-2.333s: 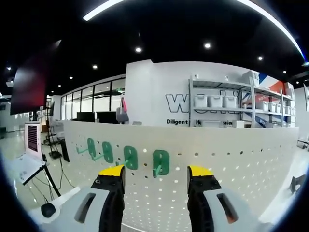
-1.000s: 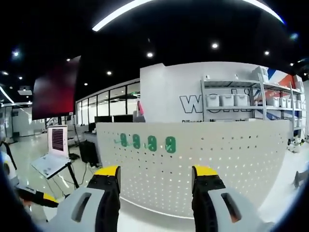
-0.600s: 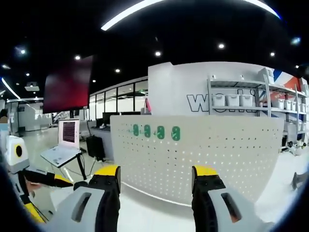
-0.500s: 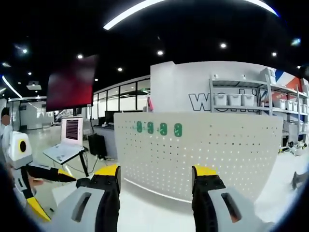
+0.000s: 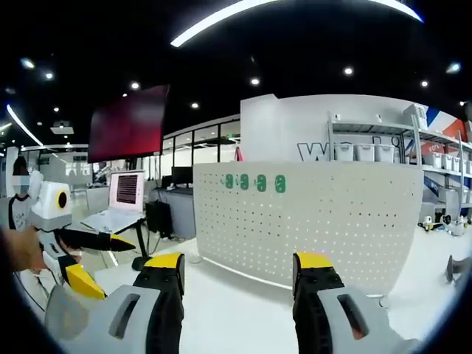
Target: Insert the hook assembly into the mounting plate slot until the hook locks in place.
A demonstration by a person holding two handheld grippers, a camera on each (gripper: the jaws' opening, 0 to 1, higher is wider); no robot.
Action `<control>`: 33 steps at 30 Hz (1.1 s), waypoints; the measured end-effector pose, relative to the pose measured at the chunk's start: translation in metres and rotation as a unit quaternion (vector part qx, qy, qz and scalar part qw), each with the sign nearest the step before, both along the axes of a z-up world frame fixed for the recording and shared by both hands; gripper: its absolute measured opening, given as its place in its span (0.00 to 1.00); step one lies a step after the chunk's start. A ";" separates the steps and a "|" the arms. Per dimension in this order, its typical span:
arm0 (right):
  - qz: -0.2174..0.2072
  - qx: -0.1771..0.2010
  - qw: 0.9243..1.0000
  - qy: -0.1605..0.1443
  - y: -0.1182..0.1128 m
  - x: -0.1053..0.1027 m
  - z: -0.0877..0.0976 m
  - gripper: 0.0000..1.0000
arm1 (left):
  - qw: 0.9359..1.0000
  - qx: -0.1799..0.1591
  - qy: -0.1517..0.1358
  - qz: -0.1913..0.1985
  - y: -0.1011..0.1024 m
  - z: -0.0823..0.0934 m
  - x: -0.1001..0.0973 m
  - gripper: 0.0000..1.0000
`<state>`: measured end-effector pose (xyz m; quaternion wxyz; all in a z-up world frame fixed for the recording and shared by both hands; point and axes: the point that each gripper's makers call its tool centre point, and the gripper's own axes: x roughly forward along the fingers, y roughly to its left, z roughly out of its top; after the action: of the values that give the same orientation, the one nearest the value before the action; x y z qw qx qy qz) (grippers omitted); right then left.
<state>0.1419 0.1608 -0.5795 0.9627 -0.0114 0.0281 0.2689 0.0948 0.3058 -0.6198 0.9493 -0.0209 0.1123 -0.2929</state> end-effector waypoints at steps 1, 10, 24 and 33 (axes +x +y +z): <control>0.001 0.000 1.000 0.001 -0.001 -0.003 -0.001 0.60 | 1.000 0.002 -0.004 0.005 0.002 0.001 0.000 0.94; 0.010 -0.007 1.000 0.009 -0.011 -0.024 -0.015 0.64 | 0.998 -0.007 -0.025 0.050 0.021 0.010 0.002 0.95; 0.000 -0.015 1.000 -0.018 -0.007 -0.024 -0.005 0.78 | 0.993 -0.038 -0.056 0.096 0.039 0.026 0.015 0.99; -0.002 -0.016 1.000 -0.020 -0.007 -0.022 -0.004 0.80 | 0.993 -0.036 -0.062 0.098 0.043 0.029 0.021 0.99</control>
<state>0.1200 0.1541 -0.5831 0.9634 -0.0320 0.0128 0.2659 0.1157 0.3486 -0.5904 0.9772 -0.0479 0.0402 -0.2027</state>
